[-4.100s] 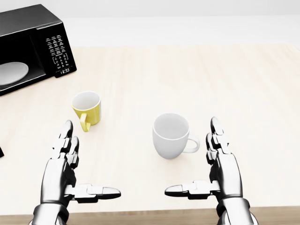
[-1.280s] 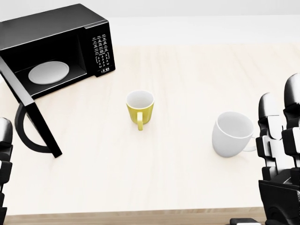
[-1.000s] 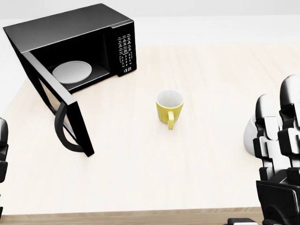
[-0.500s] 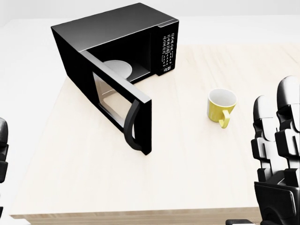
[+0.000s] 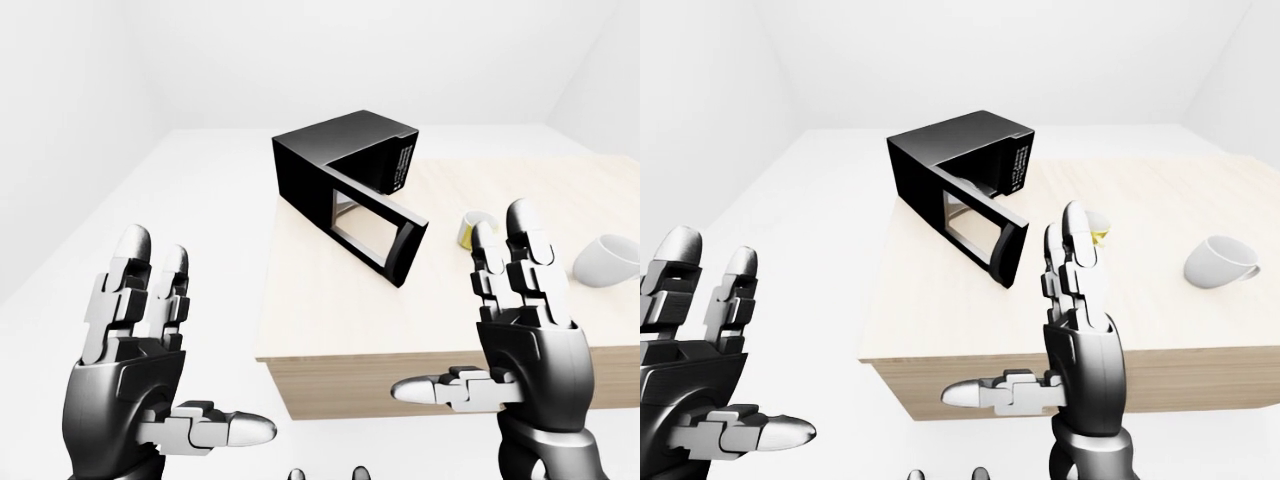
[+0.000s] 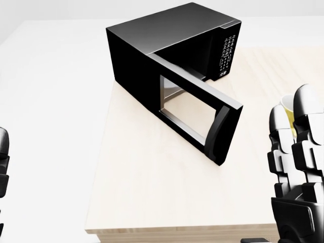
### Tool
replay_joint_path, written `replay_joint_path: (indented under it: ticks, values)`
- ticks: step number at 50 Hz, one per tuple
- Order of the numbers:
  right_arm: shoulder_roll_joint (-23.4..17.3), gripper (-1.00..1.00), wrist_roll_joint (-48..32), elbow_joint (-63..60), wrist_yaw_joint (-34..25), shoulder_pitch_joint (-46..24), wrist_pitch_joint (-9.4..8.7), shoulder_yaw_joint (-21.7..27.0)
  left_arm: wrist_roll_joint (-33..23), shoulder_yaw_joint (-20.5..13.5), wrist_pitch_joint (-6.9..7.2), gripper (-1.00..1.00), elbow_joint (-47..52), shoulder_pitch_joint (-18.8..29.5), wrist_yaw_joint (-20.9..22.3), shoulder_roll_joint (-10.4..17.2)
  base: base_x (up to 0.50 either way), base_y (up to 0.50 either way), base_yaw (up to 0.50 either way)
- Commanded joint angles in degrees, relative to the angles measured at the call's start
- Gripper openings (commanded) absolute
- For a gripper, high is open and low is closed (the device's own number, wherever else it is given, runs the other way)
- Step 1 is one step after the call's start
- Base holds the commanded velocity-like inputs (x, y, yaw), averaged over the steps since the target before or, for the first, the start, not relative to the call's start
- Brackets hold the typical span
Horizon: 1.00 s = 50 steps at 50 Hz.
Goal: Close the microwave.
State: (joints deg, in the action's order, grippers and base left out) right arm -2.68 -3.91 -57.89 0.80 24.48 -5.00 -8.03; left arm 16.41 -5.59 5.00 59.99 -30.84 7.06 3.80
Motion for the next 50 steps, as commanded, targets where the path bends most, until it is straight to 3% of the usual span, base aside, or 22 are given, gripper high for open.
replay_joint_path:
  ticks: [1, 21, 29, 38, 50]
  values:
    - [-0.28, 1.0, -0.1, 0.14, 0.21, 0.09, 0.0, -0.35, -0.3, -0.19, 0.0, 1.0, 0.0, 0.19, 0.51, -0.57, 0.0, 0.5, 0.0]
    - [-0.32, 1.0, -0.53, 0.7, 0.43, -0.09, 0.0, -0.47, -1.14, 0.15, 0.0, 1.0, 0.01, 0.75, 0.56, -1.03, 0.0, 0.49, 0.0]
    - [-0.13, 1.0, -0.55, 0.82, 0.86, -0.41, 0.0, -0.35, -6.73, 1.62, 0.0, 1.0, 0.01, 2.06, 0.78, -2.88, 0.0, 0.0, 0.0]
    - [-0.09, 1.0, -0.84, 1.08, 1.2, -0.43, 0.0, -0.53, -8.47, 3.41, 0.0, 1.0, 0.01, 0.99, 1.5, -2.89, 0.0, 0.0, 0.0]
    - [-0.14, 1.0, -0.01, 0.28, 1.14, -0.53, 0.0, -0.46, -4.99, 4.45, 0.0, 1.0, 0.0, -0.06, -2.89, 1.75, 0.04, 0.0, 0.0]
